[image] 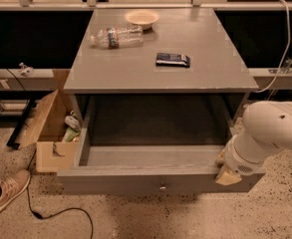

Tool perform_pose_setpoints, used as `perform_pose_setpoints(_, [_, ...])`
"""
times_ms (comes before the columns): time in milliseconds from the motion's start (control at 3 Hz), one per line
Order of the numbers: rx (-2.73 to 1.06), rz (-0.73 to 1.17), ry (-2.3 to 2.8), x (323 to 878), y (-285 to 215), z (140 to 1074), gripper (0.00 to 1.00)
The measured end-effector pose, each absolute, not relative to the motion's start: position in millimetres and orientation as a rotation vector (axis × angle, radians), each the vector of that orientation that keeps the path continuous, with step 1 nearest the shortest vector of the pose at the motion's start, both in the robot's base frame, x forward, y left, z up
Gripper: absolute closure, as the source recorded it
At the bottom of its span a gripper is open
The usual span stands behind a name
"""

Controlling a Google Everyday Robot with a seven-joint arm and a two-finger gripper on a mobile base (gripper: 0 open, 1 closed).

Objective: Open top drawer

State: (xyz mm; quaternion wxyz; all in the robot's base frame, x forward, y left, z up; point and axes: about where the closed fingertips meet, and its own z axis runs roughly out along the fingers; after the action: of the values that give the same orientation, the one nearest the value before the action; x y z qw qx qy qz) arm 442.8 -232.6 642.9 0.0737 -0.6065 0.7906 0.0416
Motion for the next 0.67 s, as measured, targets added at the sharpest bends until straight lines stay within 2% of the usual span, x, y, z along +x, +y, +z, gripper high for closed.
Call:
perform_pose_setpoints(333, [-1.827, 0.131, 2.369, 445.0, -232.8, 643.8, 0.44])
perform_pose_setpoints(667, [-1.843, 0.146, 2.359, 450.7, -233.4, 645.7, 0.20])
